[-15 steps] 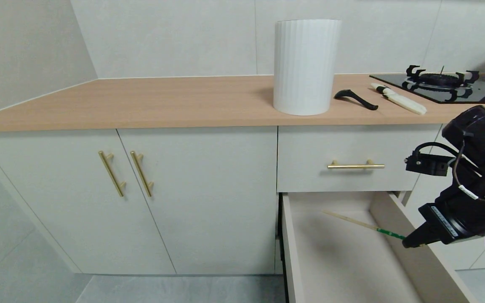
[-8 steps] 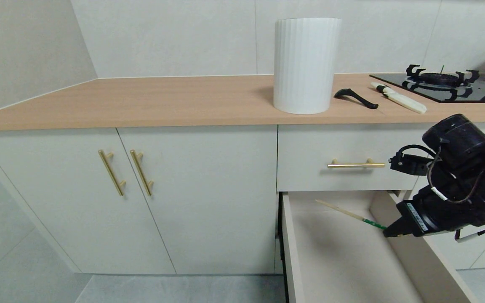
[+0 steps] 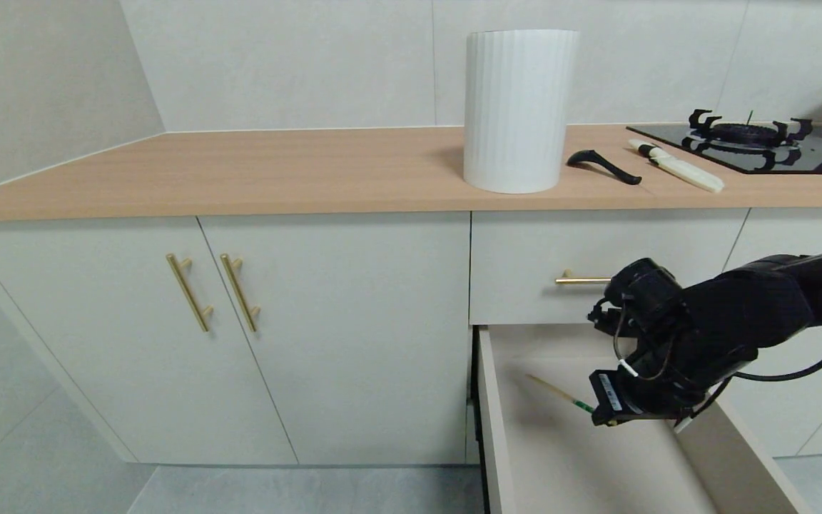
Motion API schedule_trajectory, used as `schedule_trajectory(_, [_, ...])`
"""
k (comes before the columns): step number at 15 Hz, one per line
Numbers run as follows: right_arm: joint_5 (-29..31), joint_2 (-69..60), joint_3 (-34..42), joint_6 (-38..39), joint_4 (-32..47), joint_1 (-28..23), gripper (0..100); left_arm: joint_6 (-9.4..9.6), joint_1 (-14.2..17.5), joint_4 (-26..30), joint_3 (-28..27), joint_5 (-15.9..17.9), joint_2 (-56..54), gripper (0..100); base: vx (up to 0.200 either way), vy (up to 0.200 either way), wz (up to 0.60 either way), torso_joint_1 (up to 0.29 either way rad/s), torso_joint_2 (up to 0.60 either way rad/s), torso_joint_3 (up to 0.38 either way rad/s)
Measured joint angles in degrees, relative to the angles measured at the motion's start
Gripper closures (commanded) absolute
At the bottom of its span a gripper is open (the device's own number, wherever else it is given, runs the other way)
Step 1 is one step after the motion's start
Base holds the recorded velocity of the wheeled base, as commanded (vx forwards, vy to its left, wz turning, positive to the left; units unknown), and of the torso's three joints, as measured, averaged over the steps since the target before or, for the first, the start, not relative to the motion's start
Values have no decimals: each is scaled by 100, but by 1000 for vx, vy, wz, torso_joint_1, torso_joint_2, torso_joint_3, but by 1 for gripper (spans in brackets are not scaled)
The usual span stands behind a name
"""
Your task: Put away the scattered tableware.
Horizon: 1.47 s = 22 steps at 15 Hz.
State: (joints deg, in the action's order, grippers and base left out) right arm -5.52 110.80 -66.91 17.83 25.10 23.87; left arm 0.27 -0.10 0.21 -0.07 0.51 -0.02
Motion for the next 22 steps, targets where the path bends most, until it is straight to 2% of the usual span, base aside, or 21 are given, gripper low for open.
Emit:
schedule_trajectory(5, [345,907,90,283,-657,146,100,0,0,-2,2,2,0,0,0,0,0,0,0,0])
schedule_trajectory(13, [1104,1976,148,505,-1039,567,100,0,0,-2,2,2,0,0,0,0,0,0,0,0])
schedule_trajectory(18, [1143,2118,134,595,-1131,578,100,0,0,-2,0,2,0,0,0,0,0,0,0,0])
schedule_trajectory(19, [1148,2126,132,613,-1131,578,0,0,2,0,0,2,0,0,0,0,0,0,0,0])
schedule_trajectory(22, [1148,2135,105,617,-1139,573,0,0,0,-2,0,2,0,0,0,0,0,0,0,0])
